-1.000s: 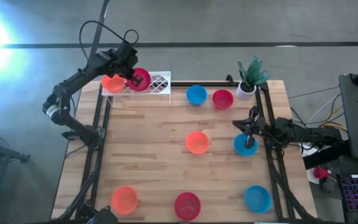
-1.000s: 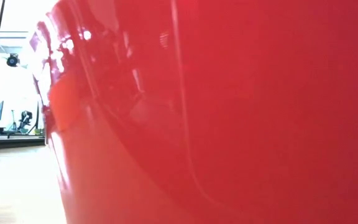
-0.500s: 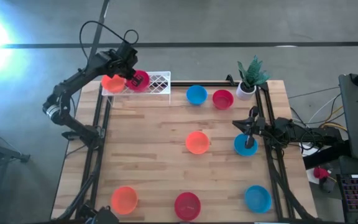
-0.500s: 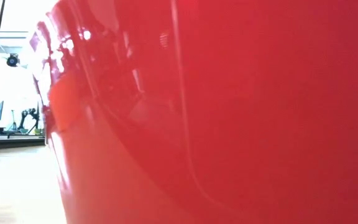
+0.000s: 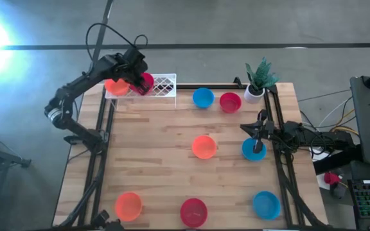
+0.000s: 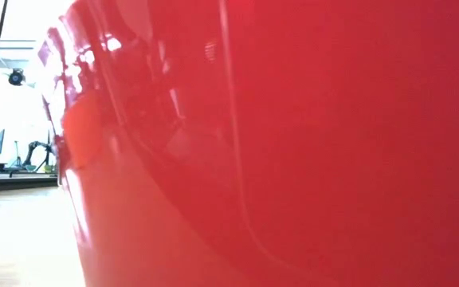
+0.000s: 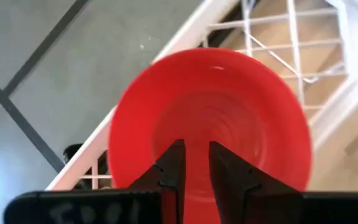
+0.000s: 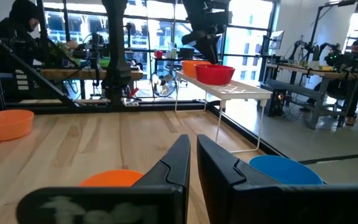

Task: Pick & Place Mini bowls
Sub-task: Put the middle red bowl on the shelf

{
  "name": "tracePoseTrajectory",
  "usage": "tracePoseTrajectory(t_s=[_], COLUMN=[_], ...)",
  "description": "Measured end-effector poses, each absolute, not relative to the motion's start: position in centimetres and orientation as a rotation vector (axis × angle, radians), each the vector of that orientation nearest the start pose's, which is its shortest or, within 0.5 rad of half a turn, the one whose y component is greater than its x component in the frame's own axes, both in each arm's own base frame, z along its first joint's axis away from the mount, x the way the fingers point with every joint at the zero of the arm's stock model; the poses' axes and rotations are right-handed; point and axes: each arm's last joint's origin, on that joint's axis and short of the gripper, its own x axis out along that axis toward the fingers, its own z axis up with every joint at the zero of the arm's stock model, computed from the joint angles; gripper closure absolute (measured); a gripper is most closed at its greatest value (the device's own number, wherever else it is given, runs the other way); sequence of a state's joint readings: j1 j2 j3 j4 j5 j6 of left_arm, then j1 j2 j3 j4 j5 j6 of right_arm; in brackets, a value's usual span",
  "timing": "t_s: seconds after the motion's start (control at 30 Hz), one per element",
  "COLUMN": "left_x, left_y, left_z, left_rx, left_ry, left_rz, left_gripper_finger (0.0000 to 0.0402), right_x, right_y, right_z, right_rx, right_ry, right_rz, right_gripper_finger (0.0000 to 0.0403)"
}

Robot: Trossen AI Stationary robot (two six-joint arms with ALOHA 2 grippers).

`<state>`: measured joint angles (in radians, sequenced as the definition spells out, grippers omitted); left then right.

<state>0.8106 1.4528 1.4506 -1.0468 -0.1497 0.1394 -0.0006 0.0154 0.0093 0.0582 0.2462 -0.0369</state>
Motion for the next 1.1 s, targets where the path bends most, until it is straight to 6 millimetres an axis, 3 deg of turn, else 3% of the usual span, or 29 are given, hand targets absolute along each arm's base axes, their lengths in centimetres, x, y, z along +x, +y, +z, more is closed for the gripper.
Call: tracePoseTrajectory(t_s=[0.33,0.53,1.1], left_x=[19.6,19.5,18.9], left_y=[20.1,19.9,20.4], left_z=[34.0,32.5,32.3], left_rx=[-0.206,-0.219,-0.104], left_ry=[1.11,1.165,1.255], left_rz=[0.759,0.743,0.959], left_gripper_finger=[0.0338,0.0338,0.0338], right_x=[9.7,9.7,9.7], right_y=[-0.7,-0.7,-0.7], right_z=[17.1,17.1,17.1], right_rx=[-0.031,-0.027,-0.029], right_ry=[-0.046,-0.047,-0.047], right_rz=[-0.248,-0.248,-0.248], right_gripper_finger=[0.0374,0.0374,0.0374])
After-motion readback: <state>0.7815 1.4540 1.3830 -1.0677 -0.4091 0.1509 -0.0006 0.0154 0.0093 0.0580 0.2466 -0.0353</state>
